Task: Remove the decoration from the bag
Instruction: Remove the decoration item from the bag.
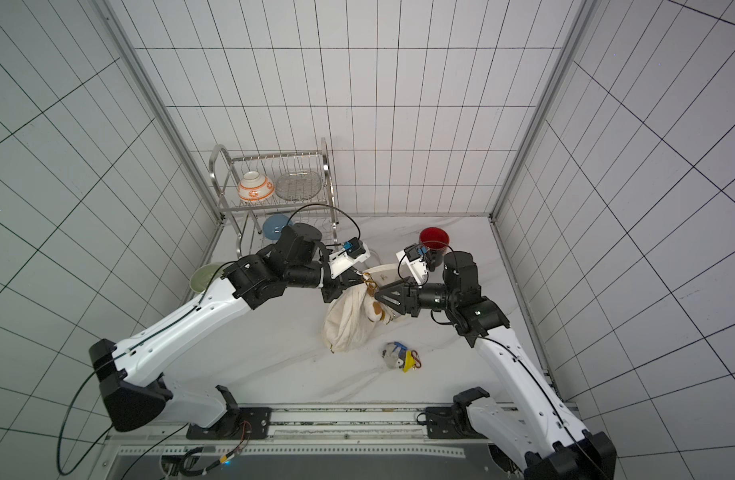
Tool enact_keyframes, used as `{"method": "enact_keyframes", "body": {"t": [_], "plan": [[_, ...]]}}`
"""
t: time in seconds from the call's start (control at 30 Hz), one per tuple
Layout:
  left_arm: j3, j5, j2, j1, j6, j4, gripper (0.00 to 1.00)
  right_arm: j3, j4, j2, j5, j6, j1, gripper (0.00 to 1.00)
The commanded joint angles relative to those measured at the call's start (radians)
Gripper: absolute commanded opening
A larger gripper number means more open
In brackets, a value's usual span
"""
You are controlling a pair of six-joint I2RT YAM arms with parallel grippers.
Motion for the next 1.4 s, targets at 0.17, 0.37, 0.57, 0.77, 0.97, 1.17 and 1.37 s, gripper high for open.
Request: {"method": "enact_keyframes", "body": {"t": [0.17, 0.37, 0.57, 0.77, 0.97, 1.17, 1.37], "plan": [[0.148, -0.025, 0.071, -0.001, -0.152, -0.134, 0.00, 0.037, -0.157, -0.193, 0.381, -0.351, 0.062, 0.48], [0.218, -0.012, 0.109, -0.001, -0.179, -0.191, 0.00, 0.084, -0.129, -0.157, 0.622, -0.539, 0.239, 0.49], [0.222, 0.002, 0.110, -0.001, -0.193, -0.192, 0.00, 0.062, 0.015, -0.104, 0.887, -0.596, 0.414, 0.50], [0.220, -0.001, 0.103, -0.001, -0.187, -0.193, 0.00, 0.081, 0.098, -0.036, 0.963, -0.608, 0.457, 0.43], [0.212, 0.002, 0.098, -0.001, -0.187, -0.188, 0.00, 0.097, 0.101, -0.005, 0.978, -0.585, 0.461, 0.38], [0.216, 0.002, 0.098, -0.001, -0.186, -0.190, 0.00, 0.097, 0.096, -0.006, 0.960, -0.588, 0.468, 0.29], [0.212, 0.006, 0.101, -0.001, -0.184, -0.196, 0.00, 0.111, 0.096, -0.009, 0.955, -0.620, 0.480, 0.31]]}}
